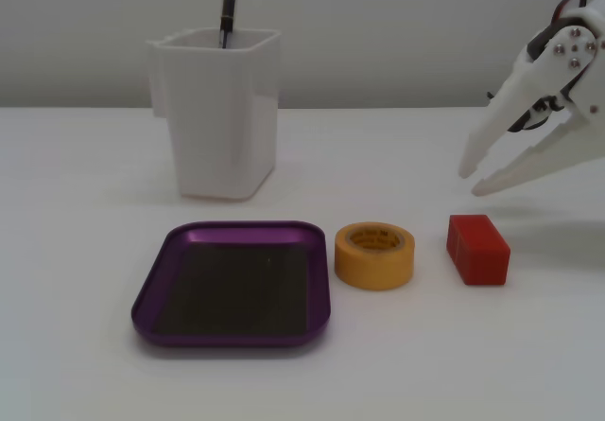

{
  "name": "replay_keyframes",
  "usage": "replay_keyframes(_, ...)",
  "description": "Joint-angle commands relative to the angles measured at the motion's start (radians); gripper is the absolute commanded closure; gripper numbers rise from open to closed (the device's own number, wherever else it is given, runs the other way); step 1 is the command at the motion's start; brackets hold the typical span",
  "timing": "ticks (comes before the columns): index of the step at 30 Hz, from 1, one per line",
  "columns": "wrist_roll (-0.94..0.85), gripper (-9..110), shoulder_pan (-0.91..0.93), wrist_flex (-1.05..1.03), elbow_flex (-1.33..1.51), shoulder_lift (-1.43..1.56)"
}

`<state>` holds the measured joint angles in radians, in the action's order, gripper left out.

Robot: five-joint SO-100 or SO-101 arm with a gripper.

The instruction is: Pick up the red cube and place it in the box.

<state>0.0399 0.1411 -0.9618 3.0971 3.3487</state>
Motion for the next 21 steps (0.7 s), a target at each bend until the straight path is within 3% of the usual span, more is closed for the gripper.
replay_keyframes(1, -0.003, 100, -0.006, -0.041, -0.127, 0.080)
replay_keyframes(21, -0.008, 100, -0.006, -0.041, -0.242, 0.031)
